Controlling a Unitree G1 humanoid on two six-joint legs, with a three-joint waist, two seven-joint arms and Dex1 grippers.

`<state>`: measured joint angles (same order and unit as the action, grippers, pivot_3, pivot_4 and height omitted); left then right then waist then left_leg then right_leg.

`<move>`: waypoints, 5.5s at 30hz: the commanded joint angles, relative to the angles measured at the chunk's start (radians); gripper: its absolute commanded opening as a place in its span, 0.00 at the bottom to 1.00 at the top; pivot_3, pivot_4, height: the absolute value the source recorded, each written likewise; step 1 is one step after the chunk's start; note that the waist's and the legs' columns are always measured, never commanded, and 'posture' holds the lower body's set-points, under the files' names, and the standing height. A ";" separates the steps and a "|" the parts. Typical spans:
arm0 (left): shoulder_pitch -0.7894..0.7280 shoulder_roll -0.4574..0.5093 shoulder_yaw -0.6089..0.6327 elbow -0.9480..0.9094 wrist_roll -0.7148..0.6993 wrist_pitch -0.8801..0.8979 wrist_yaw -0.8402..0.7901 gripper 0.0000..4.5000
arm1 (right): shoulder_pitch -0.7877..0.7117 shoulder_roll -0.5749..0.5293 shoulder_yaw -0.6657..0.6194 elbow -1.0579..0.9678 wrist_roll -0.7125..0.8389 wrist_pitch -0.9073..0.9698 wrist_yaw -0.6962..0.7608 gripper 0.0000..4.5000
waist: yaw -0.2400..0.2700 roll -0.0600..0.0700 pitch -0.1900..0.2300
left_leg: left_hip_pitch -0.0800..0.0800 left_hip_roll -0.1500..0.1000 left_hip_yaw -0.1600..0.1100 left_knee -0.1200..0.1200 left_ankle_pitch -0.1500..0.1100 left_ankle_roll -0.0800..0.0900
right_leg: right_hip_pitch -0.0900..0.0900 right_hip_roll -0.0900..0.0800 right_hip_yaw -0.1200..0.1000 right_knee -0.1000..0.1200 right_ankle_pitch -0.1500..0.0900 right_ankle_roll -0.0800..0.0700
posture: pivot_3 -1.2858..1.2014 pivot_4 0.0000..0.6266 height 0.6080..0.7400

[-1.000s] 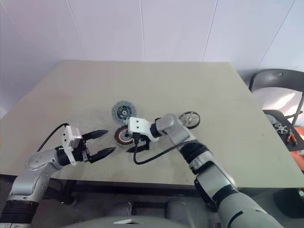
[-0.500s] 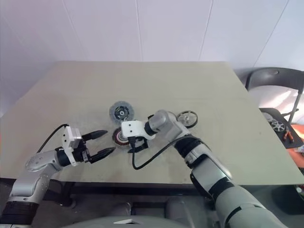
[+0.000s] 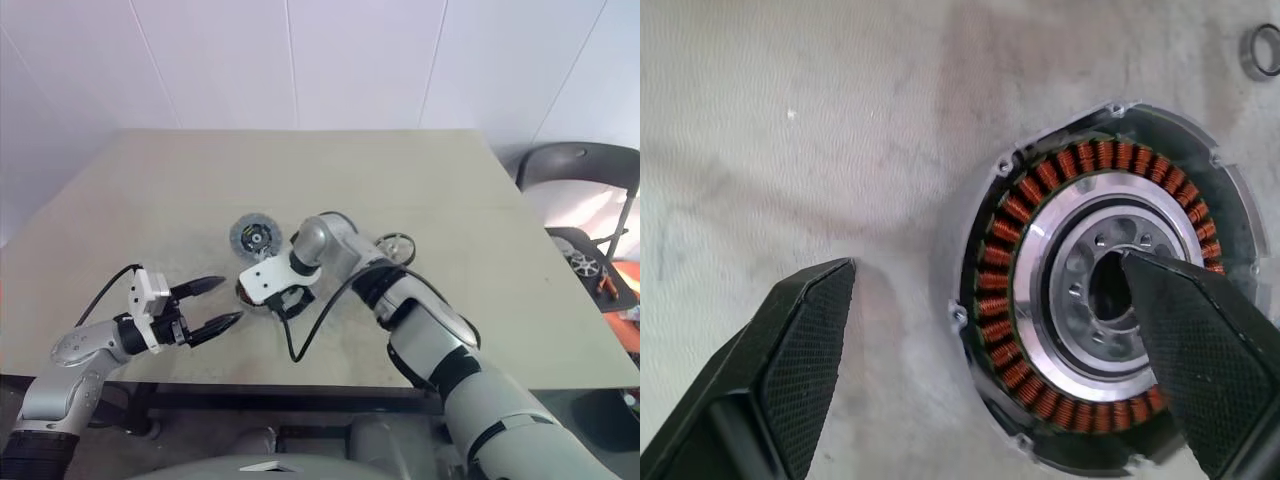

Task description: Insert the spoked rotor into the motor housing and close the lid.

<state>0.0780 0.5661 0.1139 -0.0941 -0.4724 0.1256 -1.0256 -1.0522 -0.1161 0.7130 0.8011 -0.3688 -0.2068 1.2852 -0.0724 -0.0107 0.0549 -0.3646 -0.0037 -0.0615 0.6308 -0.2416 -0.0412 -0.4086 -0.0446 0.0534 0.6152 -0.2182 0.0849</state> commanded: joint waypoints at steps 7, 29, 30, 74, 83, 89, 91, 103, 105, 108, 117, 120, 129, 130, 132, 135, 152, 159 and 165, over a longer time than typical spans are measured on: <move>0.010 0.007 0.038 -0.056 -0.032 -0.009 0.010 1.00 | -0.126 0.064 0.050 0.113 -0.108 -0.141 -0.029 1.00 | -0.003 0.000 0.000 | 0.001 0.000 0.000 -0.001 0.000 0.000 | 0.000 0.000 0.000 0.001 0.000 0.000 | 0.52 0.00 1.00; 0.031 0.019 0.057 -0.079 -0.044 0.003 0.003 1.00 | -0.166 0.060 0.031 0.179 -0.175 -0.331 -0.149 1.00 | -0.001 0.001 0.001 | 0.001 0.000 0.000 -0.003 0.000 0.000 | 0.000 0.000 0.000 0.001 -0.001 -0.002 | 0.52 0.00 1.00; 0.031 0.019 0.057 -0.079 -0.045 0.003 0.003 1.00 | -0.167 0.061 0.032 0.188 -0.175 -0.326 -0.143 1.00 | -0.002 0.001 0.001 | 0.001 0.000 0.000 -0.003 0.000 0.000 | 0.000 0.000 0.000 0.001 -0.001 -0.002 | 0.52 0.00 1.00; 0.029 0.016 0.052 -0.074 -0.040 0.013 0.002 1.00 | -0.273 -0.152 0.016 0.338 -0.233 -0.373 -0.156 0.45 | 0.000 0.004 0.004 | 0.000 0.000 0.000 -0.007 0.000 0.000 | -0.003 0.000 0.000 0.000 -0.002 -0.003 | 0.52 0.00 1.00; 0.029 0.012 0.047 -0.073 -0.044 0.020 -0.001 1.00 | -0.217 -0.158 0.006 0.308 -0.213 -0.377 -0.129 0.45 | -0.009 0.004 0.004 | 0.001 0.000 0.000 -0.007 0.000 0.000 | -0.003 0.000 0.000 0.000 -0.002 -0.003 | 0.52 0.00 1.00; 0.033 0.013 0.050 -0.077 -0.043 0.022 0.002 1.00 | -0.198 -0.129 -0.024 0.287 -0.182 -0.376 -0.096 0.45 | -0.023 0.004 0.004 | 0.004 0.000 0.000 -0.007 0.000 0.000 | 0.000 0.000 0.000 0.001 -0.002 -0.003 | 0.52 0.00 1.00; 0.034 0.014 0.051 -0.079 -0.043 0.023 0.003 1.00 | -0.184 -0.120 -0.042 0.266 -0.153 -0.374 -0.055 0.45 | -0.028 0.004 0.004 | 0.005 0.000 0.000 -0.007 0.000 0.000 | 0.001 0.000 0.000 0.001 -0.002 -0.003 | 0.52 0.00 1.00; 0.035 0.020 0.053 -0.081 -0.043 0.025 -0.001 1.00 | -0.102 -0.145 -0.059 0.109 -0.103 -0.342 0.052 0.45 | -0.027 0.004 0.004 | 0.007 0.000 0.000 -0.008 0.000 0.000 | 0.002 0.000 0.000 0.002 -0.002 -0.003 | 0.52 0.00 1.00; 0.035 0.021 0.053 -0.081 -0.043 0.025 -0.002 1.00 | -0.098 -0.148 -0.054 0.107 -0.112 -0.338 0.044 0.45 | -0.027 0.004 0.004 | 0.007 0.000 0.000 -0.008 0.000 0.000 | 0.002 0.000 0.000 0.002 -0.002 -0.003 | 0.52 0.00 1.00; 0.030 0.020 0.054 -0.075 -0.044 0.024 -0.003 1.00 | -0.092 -0.146 -0.054 0.111 -0.116 -0.330 0.030 0.61 | -0.027 0.004 0.004 | 0.008 0.000 0.000 -0.008 0.000 0.000 | 0.002 0.000 0.000 0.002 -0.002 -0.003 | 0.52 0.00 1.00; 0.016 0.020 0.054 -0.066 -0.043 0.027 -0.001 1.00 | -0.066 -0.144 -0.182 -0.056 0.153 -0.084 0.291 1.00 | -0.025 0.004 0.004 | 0.007 0.000 0.000 -0.007 0.000 0.000 | 0.003 0.000 0.000 0.002 -0.002 -0.003 | 0.52 0.00 1.00; 0.011 0.018 0.054 -0.060 -0.041 0.026 0.001 1.00 | -0.069 -0.151 -0.242 -0.133 0.267 0.046 0.329 1.00 | -0.024 0.004 0.004 | 0.007 0.000 -0.001 -0.007 0.000 0.000 | 0.003 0.000 0.000 0.002 -0.002 -0.003 | 0.52 0.00 1.00; -0.189 0.067 0.136 0.315 0.071 -0.066 0.124 1.00 | -0.084 -0.082 -0.462 -0.206 0.481 0.265 0.184 1.00 | -0.020 0.004 0.004 | 0.008 0.000 -0.002 -0.005 0.000 0.000 | 0.004 0.001 -0.001 0.003 -0.002 -0.003 | 0.52 0.00 1.00; -0.233 0.084 0.141 0.404 0.086 -0.085 0.125 1.00 | -0.085 -0.075 -0.494 -0.214 0.513 0.293 0.163 1.00 | -0.022 0.003 0.004 | 0.007 0.000 -0.003 -0.004 0.000 0.000 | 0.003 0.001 -0.002 0.004 -0.002 -0.003 | 0.52 0.00 1.00; -0.306 0.108 0.149 0.564 0.110 -0.123 0.128 1.00 | -0.084 -0.058 -0.573 -0.232 0.587 0.341 0.098 1.00 | -0.023 0.003 0.004 | 0.007 0.000 -0.003 -0.004 0.000 0.000 | 0.003 0.001 -0.002 0.004 -0.002 -0.003 | 0.52 0.00 1.00; -0.388 0.118 0.161 0.738 0.100 -0.165 0.068 1.00 | -0.061 -0.059 -0.639 -0.263 0.636 0.384 0.018 1.00 | -0.022 0.003 0.003 | 0.006 -0.001 -0.002 -0.005 0.000 0.000 | 0.003 0.000 -0.002 0.002 -0.002 -0.003 | 0.52 0.00 1.00; -0.237 0.012 0.084 0.425 0.070 -0.060 -0.025 1.00 | 0.092 -0.177 -0.719 -0.363 0.682 0.440 -0.160 1.00 | 0.001 0.002 0.003 | 0.007 0.000 -0.001 -0.009 0.000 0.000 | 0.001 0.000 -0.001 0.003 -0.003 -0.001 | 0.52 0.00 1.00; -0.286 0.022 0.060 0.612 0.175 -0.186 0.020 1.00 | 0.101 -0.188 -0.717 -0.379 0.699 0.443 -0.178 1.00 | 0.002 0.002 0.003 | 0.006 0.000 -0.001 -0.008 0.000 0.000 | 0.002 0.000 -0.001 0.001 -0.003 -0.001 | 0.52 0.00 1.00; -0.314 0.013 0.060 0.697 0.184 -0.236 -0.007 1.00 | 0.109 -0.182 -0.710 -0.411 0.714 0.446 -0.191 1.00 | 0.003 0.002 0.003 | 0.005 0.000 -0.001 -0.009 0.000 0.000 | 0.001 0.000 -0.001 0.000 -0.003 -0.001 | 0.52 0.00 1.00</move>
<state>-0.2114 0.5758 0.1718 0.5995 -0.2915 -0.0823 -1.0247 -0.9300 -0.2961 0.0229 0.4342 0.3220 0.2411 1.1026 -0.0691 -0.0085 0.0579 -0.3595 -0.0040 -0.0622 0.6220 -0.2415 -0.0411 -0.4075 -0.0449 0.0527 0.6151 -0.2209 0.0836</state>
